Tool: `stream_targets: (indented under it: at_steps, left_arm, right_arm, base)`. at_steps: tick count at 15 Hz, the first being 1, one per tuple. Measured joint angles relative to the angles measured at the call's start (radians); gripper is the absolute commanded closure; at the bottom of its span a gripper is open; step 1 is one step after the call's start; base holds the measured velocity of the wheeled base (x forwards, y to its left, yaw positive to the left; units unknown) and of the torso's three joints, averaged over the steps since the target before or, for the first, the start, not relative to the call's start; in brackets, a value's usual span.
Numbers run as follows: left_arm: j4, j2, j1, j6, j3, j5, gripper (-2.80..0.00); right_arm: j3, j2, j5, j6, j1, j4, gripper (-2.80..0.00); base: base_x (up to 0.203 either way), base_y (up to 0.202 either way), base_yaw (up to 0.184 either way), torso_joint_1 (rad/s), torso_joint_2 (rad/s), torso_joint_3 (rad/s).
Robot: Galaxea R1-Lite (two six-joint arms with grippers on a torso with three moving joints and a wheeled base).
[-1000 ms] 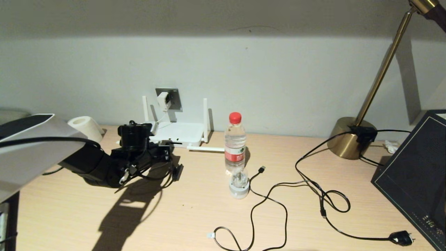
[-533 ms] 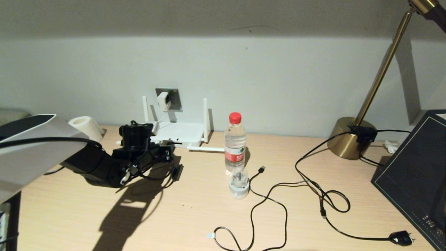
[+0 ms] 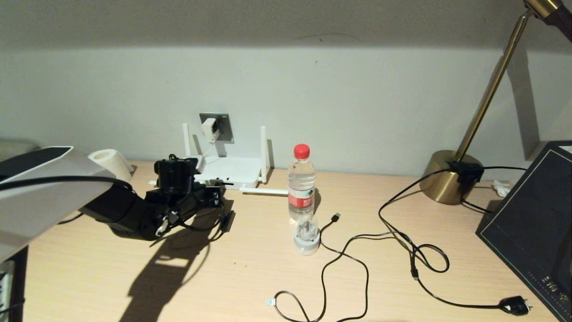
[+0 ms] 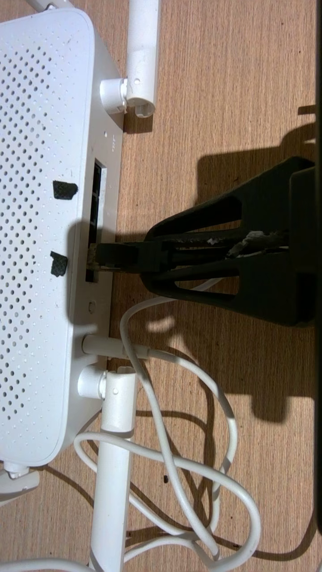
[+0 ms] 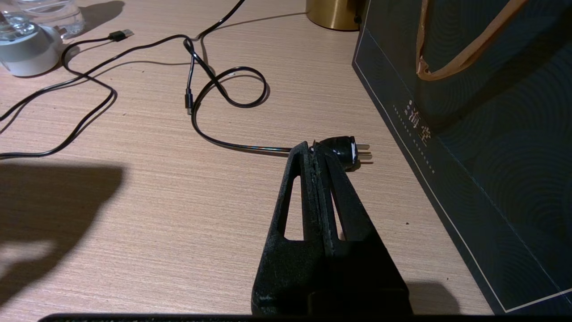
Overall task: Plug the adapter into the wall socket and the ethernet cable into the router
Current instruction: Align cable and router interface, then plug cable into router interface
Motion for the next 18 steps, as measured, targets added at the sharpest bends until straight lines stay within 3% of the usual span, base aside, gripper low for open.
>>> stream_targets:
  at_steps: [18]
  left_arm:
    - [-0.004,0.021,0.009,-0.003,-0.022,0.0,0.0]
  right_arm:
    - [0.0,0.0,0.0,0.0,0.0,0.0,0.0]
  base:
    - [0.0,0.0,0.0,0.0,0.0,0.0]
